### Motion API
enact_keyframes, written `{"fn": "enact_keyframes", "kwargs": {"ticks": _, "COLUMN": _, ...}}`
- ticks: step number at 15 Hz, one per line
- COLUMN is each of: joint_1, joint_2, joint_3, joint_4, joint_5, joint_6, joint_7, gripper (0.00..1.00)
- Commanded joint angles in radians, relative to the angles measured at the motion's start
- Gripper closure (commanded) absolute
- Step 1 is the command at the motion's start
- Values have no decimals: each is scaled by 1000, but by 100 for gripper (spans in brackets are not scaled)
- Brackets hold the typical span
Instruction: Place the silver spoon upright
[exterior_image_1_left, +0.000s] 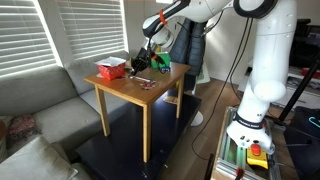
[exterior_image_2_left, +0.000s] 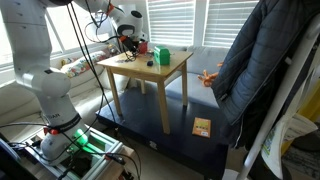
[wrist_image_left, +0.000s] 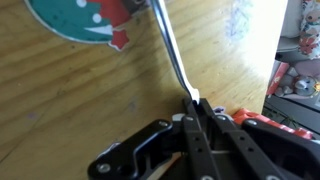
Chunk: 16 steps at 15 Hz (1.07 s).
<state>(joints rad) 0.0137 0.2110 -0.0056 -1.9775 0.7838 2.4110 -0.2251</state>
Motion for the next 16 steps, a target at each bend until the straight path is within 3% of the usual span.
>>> {"fn": "enact_keyframes", "kwargs": {"ticks": 1, "joint_1": -11, "joint_2": 9, "joint_3": 23, "joint_4": 19, "joint_5": -10, "joint_6": 19, "joint_7": 25, "gripper": 100}}
{"fn": "enact_keyframes", "kwargs": {"ticks": 7, "joint_1": 14, "joint_2": -43, "joint_3": 25, "joint_4": -13, "joint_5": -132, "joint_6": 16, "joint_7": 90, "gripper": 99}}
{"fn": "enact_keyframes", "kwargs": {"ticks": 11, "joint_1": 55, "joint_2": -106, "joint_3": 15, "joint_4": -59, "joint_5": -448, "joint_6": 24, "joint_7": 274, "gripper": 99}}
{"fn": "enact_keyframes", "kwargs": {"ticks": 12, "joint_1": 110, "joint_2": -129, "joint_3": -36, "joint_4": -77, "joint_5": -529, "joint_6": 21, "joint_7": 321, "gripper": 99}}
{"fn": "enact_keyframes", "kwargs": {"ticks": 16, "joint_1": 194, "joint_2": -176, "joint_3": -107, "joint_4": -86, "joint_5": -870, "joint_6": -30, "joint_7": 524, "gripper": 99}}
